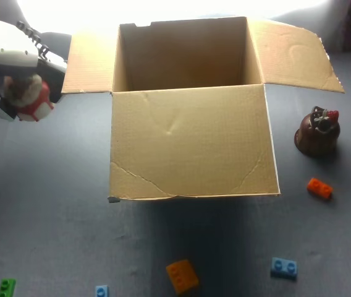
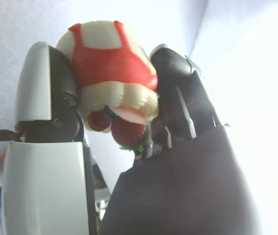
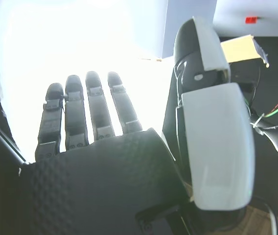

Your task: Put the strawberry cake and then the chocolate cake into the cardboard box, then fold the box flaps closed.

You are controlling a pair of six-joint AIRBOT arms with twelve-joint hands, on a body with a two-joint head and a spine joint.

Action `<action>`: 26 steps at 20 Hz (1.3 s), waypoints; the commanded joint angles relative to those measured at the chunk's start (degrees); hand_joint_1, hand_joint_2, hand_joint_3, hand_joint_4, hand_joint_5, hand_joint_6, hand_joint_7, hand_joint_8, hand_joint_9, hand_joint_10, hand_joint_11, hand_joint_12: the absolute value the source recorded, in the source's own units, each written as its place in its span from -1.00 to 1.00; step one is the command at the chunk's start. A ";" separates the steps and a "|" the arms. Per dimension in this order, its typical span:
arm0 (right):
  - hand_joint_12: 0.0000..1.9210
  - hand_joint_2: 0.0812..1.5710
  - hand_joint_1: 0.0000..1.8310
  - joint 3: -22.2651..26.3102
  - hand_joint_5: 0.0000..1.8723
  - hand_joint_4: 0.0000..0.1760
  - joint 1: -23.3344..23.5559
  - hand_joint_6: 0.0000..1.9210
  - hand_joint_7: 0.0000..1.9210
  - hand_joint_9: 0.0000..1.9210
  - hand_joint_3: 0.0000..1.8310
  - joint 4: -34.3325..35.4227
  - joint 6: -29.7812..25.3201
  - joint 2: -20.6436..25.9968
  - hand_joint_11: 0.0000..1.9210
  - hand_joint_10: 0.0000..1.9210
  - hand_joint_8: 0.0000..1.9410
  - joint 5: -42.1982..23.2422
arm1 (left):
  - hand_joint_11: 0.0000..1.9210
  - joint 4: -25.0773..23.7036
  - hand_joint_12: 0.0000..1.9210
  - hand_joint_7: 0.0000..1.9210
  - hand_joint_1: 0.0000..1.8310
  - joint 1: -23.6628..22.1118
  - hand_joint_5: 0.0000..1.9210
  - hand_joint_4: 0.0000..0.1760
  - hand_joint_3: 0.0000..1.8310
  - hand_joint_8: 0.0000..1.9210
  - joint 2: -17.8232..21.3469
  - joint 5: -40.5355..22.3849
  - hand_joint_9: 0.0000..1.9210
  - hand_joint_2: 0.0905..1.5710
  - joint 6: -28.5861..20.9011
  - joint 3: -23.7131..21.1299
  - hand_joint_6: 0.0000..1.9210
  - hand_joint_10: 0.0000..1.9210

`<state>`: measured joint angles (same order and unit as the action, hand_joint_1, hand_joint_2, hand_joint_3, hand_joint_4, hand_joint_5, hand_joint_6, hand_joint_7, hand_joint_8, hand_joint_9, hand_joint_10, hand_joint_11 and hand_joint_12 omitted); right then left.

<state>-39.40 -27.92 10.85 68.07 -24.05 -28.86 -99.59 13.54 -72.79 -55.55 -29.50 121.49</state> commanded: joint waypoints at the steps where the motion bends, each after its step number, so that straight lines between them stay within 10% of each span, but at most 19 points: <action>1: -0.85 0.34 -0.39 -0.10 -0.96 -1.00 0.42 -1.00 -0.94 -0.95 -1.00 0.26 0.33 0.59 -1.00 -1.00 -1.00 -6.76 | -0.54 3.32 1.00 -0.58 0.57 -1.26 -0.64 -1.00 -0.99 0.82 0.54 -0.74 -0.43 0.69 -0.35 0.97 0.67 0.91; 26: -0.86 0.37 -0.45 -0.11 -0.99 -1.00 0.11 -1.00 -0.93 -0.94 -1.00 0.26 0.60 0.56 -1.00 -1.00 -1.00 -7.20 | -0.55 -5.42 1.00 -0.56 0.39 -20.98 -0.45 -1.00 -0.99 0.86 2.80 -11.26 -0.42 0.72 -2.76 2.01 0.64 0.91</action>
<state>-39.38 -28.16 10.83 68.42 -24.08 -29.34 -110.34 -6.39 -70.85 -66.98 -32.23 123.22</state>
